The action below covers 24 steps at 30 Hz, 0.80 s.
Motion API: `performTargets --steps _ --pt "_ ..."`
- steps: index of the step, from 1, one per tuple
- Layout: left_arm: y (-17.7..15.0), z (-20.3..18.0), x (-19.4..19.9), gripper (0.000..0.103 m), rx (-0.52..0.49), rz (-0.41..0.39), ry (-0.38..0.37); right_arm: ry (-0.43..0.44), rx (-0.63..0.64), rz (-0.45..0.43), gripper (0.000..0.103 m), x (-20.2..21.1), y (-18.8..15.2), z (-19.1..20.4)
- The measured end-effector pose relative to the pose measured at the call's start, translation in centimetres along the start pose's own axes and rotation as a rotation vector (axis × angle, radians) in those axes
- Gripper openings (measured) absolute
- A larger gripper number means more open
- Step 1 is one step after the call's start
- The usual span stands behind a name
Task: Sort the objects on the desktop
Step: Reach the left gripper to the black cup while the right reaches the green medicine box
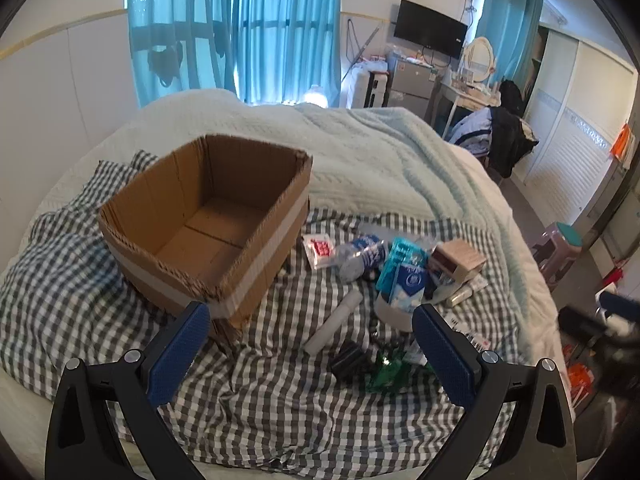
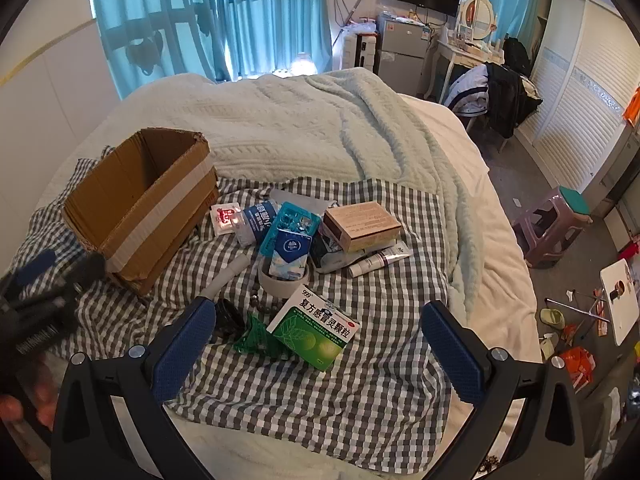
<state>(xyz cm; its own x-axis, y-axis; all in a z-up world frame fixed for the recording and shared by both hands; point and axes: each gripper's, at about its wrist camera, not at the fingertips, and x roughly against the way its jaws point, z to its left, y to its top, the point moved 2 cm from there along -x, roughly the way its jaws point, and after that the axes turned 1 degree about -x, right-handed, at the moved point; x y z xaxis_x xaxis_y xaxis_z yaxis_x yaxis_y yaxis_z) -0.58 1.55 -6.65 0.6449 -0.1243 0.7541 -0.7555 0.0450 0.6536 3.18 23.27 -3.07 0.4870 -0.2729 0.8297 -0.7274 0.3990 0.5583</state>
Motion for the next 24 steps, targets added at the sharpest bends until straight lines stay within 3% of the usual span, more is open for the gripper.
performTargets --steps 11,17,24 --pt "-3.3 -0.3 -3.1 0.103 -0.021 0.039 0.011 0.001 -0.003 0.046 0.103 -1.4 -0.3 0.0" --pt "-5.5 0.3 -5.2 0.103 0.044 0.093 0.022 -0.023 -0.008 0.1 0.103 -3.1 -0.7 0.0" --pt "-6.4 0.3 -7.2 0.103 0.065 0.102 0.028 0.006 -0.128 0.194 0.103 -6.4 -1.3 -0.3"
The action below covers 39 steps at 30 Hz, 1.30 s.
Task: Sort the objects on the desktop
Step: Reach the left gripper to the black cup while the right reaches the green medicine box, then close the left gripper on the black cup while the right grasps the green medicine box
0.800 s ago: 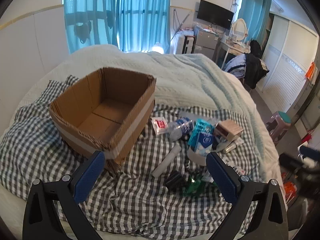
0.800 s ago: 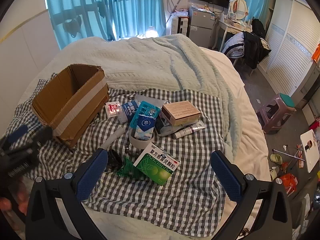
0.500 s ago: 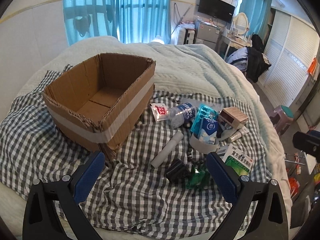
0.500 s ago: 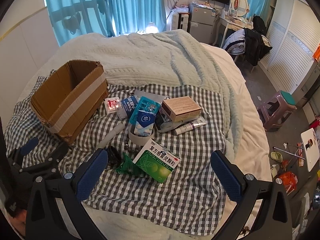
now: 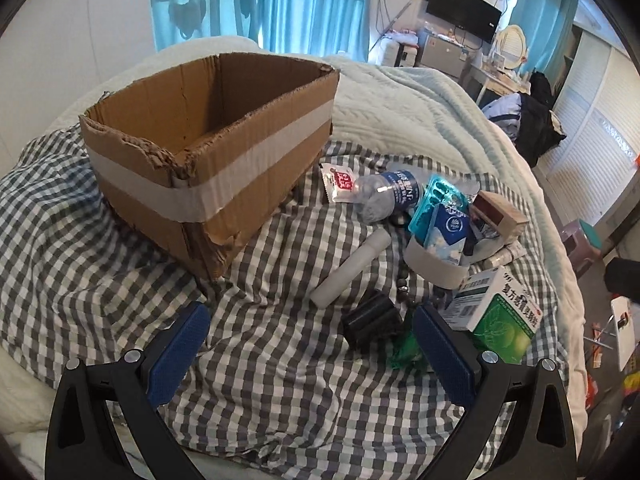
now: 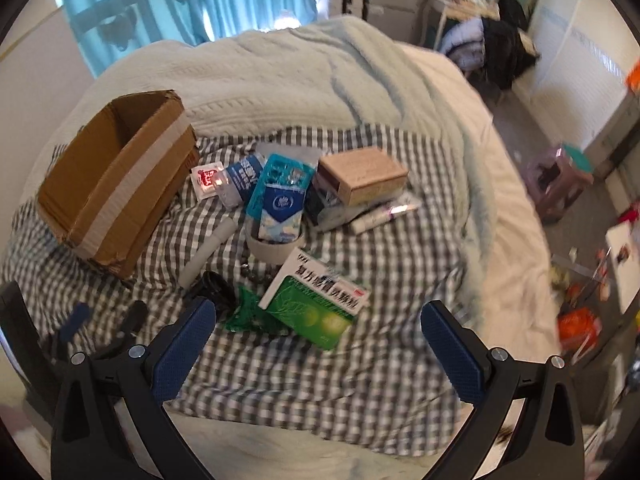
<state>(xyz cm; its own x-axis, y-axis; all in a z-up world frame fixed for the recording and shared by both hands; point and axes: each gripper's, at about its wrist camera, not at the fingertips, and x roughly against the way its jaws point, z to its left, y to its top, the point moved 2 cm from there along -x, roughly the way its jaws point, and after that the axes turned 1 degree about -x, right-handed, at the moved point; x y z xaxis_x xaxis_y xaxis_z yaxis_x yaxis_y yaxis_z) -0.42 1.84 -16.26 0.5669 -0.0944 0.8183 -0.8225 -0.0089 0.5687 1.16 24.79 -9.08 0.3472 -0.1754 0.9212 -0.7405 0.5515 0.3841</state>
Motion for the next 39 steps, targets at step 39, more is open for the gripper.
performTargets --steps 39 --pt "-3.8 -1.1 -12.3 0.103 0.195 0.264 -0.061 -0.019 -0.333 0.239 0.103 -15.8 0.2 -1.3"
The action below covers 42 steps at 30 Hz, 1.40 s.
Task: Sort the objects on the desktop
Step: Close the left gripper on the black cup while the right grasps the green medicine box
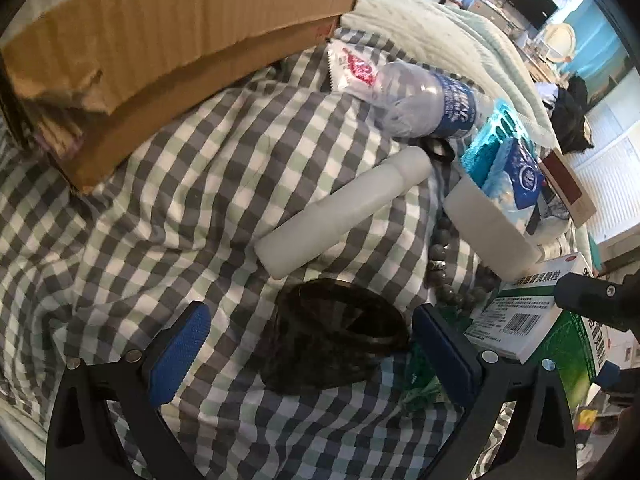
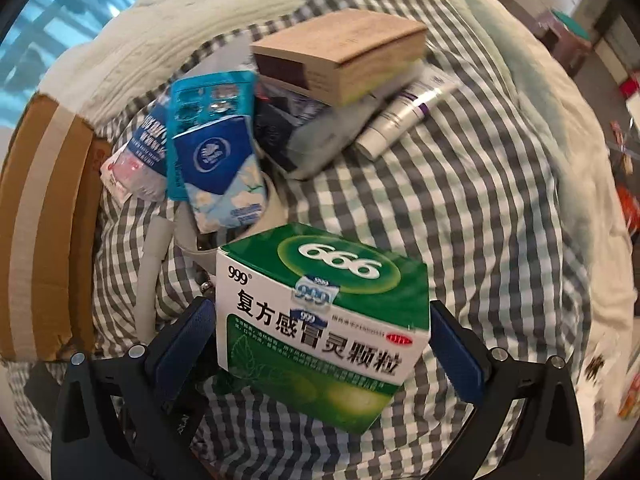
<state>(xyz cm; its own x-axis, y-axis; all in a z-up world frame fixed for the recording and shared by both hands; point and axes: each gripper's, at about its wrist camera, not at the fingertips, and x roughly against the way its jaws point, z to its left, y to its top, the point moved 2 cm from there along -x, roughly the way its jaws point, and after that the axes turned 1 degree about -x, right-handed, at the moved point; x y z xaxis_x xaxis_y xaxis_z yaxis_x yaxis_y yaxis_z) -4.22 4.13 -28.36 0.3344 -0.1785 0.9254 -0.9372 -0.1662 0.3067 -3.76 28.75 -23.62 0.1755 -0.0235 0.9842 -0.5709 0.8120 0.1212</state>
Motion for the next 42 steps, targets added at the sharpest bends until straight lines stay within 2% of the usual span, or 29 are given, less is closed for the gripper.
performTargets --steps 6,7,11,16,18,21,23,24,27,33,38,42 --pt "0.3 1.2 0.1 0.097 0.061 0.019 -0.055 0.011 -0.079 0.028 0.103 -0.1 -0.2 -0.6" --pt "0.3 1.1 0.2 0.096 0.059 0.019 -0.052 0.017 -0.093 0.034 0.103 -0.1 -0.2 -0.8" --pt "0.0 0.9 0.1 0.077 0.003 0.042 0.029 0.001 -0.1 0.043 0.102 -0.5 -0.5 -0.8" --pt "-0.5 1.7 0.4 0.07 0.02 0.044 0.013 -0.027 -0.082 0.063 0.102 -1.5 -0.9 -0.7" --pt "-0.7 1.8 0.6 0.051 0.02 0.045 0.015 -0.024 -0.095 0.096 0.102 -2.3 -1.3 -0.9" --pt "-1.0 1.9 0.8 0.031 0.017 0.056 -0.011 -0.012 -0.122 0.123 0.103 -3.0 -1.7 -1.3" --pt "-0.9 1.8 1.0 0.029 0.003 0.055 -0.012 -0.015 -0.11 0.118 0.101 -2.8 -1.4 -1.2" --pt "-0.7 1.9 1.0 0.027 -0.007 0.053 -0.013 -0.018 -0.098 0.103 0.098 -2.5 -1.0 -1.2" --pt "-0.5 1.8 1.5 0.02 -0.029 0.043 -0.033 -0.041 -0.046 0.049 0.098 -0.9 0.0 -0.9" --pt "-0.4 3.4 3.2 0.008 -0.057 0.019 -0.122 -0.058 0.043 -0.006 0.097 1.4 0.7 0.3" --pt "-0.5 4.1 4.7 0.005 -0.097 -0.012 -0.15 -0.028 0.081 -0.017 0.097 3.2 0.6 1.8" --pt "-1.0 4.4 5.1 0.005 -0.107 0.013 -0.15 0.008 0.09 -0.026 0.097 4.7 0.1 2.0"
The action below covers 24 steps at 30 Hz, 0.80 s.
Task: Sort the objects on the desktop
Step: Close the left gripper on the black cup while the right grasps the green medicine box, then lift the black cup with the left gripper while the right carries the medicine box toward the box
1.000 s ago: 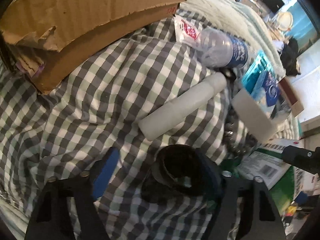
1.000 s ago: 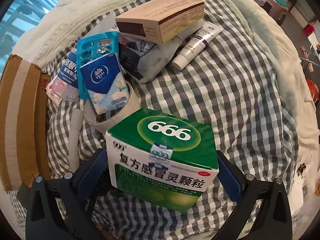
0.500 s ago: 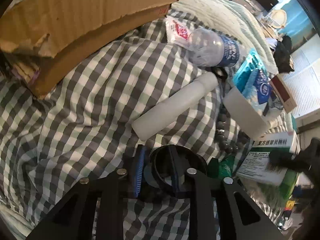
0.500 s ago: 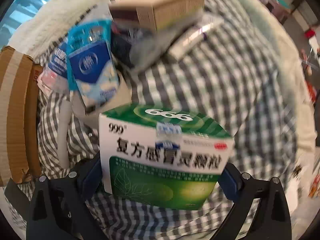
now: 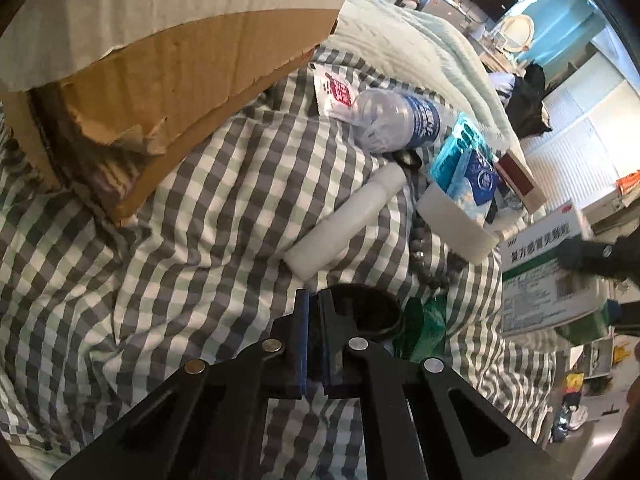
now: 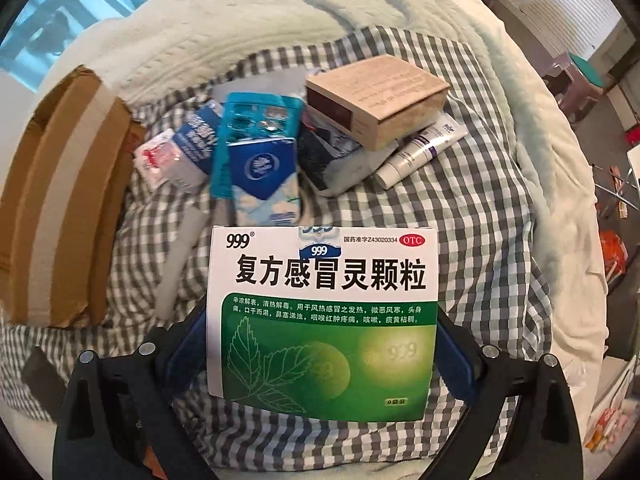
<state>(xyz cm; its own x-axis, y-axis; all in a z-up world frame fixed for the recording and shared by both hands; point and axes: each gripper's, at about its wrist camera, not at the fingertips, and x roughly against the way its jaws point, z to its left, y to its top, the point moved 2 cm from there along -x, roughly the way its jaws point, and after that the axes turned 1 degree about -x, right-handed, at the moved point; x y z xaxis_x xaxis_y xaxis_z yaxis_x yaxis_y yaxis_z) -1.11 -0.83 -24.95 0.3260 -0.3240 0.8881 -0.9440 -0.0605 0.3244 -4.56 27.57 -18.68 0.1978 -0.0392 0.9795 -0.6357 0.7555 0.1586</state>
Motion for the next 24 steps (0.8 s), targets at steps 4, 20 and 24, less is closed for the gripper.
performTargets --steps 4,20,24 --pt "0.1 -0.6 -0.2 0.008 0.031 0.013 -0.035 0.023 -0.008 -0.004 0.097 0.7 0.0 0.1" --pt "-0.4 -3.9 -3.8 0.07 -0.051 0.024 0.019 0.012 -0.029 0.053 0.097 -1.7 0.5 -2.2" --pt "-0.5 -3.9 -5.2 0.07 -0.046 0.046 0.033 0.007 -0.028 0.064 0.097 -2.2 0.4 -2.7"
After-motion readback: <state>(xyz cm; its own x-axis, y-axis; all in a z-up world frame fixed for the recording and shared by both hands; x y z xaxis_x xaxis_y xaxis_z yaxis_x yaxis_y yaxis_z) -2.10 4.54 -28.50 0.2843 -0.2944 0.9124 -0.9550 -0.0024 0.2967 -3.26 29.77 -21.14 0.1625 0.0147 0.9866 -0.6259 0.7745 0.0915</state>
